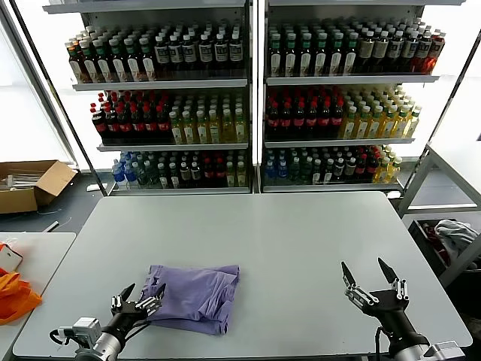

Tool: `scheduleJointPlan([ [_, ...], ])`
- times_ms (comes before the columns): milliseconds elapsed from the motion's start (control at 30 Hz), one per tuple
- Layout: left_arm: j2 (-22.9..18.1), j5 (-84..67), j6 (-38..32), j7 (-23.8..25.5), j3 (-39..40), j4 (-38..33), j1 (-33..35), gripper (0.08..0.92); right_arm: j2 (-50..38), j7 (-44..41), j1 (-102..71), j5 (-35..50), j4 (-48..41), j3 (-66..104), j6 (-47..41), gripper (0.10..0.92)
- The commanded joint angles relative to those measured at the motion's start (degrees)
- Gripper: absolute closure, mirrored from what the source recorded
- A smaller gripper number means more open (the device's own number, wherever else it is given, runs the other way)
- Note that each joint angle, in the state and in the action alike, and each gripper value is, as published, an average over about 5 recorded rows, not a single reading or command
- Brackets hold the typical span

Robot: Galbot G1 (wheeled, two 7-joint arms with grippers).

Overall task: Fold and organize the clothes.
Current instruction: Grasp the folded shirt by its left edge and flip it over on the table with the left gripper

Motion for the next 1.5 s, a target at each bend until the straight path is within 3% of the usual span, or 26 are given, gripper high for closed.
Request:
scheduleJointPlan([
  [33, -0.37, 2.94, 0.22, 0.73, 3.15, 5.65, -0.74, 0.200, 0.03, -0.08, -0.10, 0.06, -0.61, -0.29, 0.18, 0.203],
  [567, -0.84, -0.71, -0.21, 1.50, 1.99, 2.55, -0.44, 0.637, 0.27, -0.26, 0.17, 0.06, -0.45, -0.35, 0.18, 0.203],
  [833, -4.14, -13.63, -0.66, -3.82, -8.24, -3.21, 2.52, 0.858, 0.98, -0.25, -0.29, -0.01, -0.51, -0.22, 0.55, 0.203],
  [967, -1.62, -18.48, -0.10, -5.79, -19.26, -3.66, 3.08, 0.882, 0.70, -0.22, -0.22, 0.08, -0.60, -0.13, 0.66, 0.203],
  [1233, 10.11, -26.01, 3.26, -7.09, -36.51, -2.15, 3.41, 0.882, 1.37, -0.16, 0.24, -0.61, -0.48, -2.37, 0.69, 0.203],
  [1367, 13.68, -27.76, 5.01, -7.98, -38.14, -6.08, 3.60, 0.882, 1.49, -0.12, -0.11, -0.83, -0.33, -2.76, 0.91, 0.203],
  [1500, 13.57, -26.82, 6.96, -9.52, -33.15, -12.78, 3.01, 0.882, 1.50, -0.15, -0.53, -0.86, -0.22, -2.66, 1.20, 0.203],
])
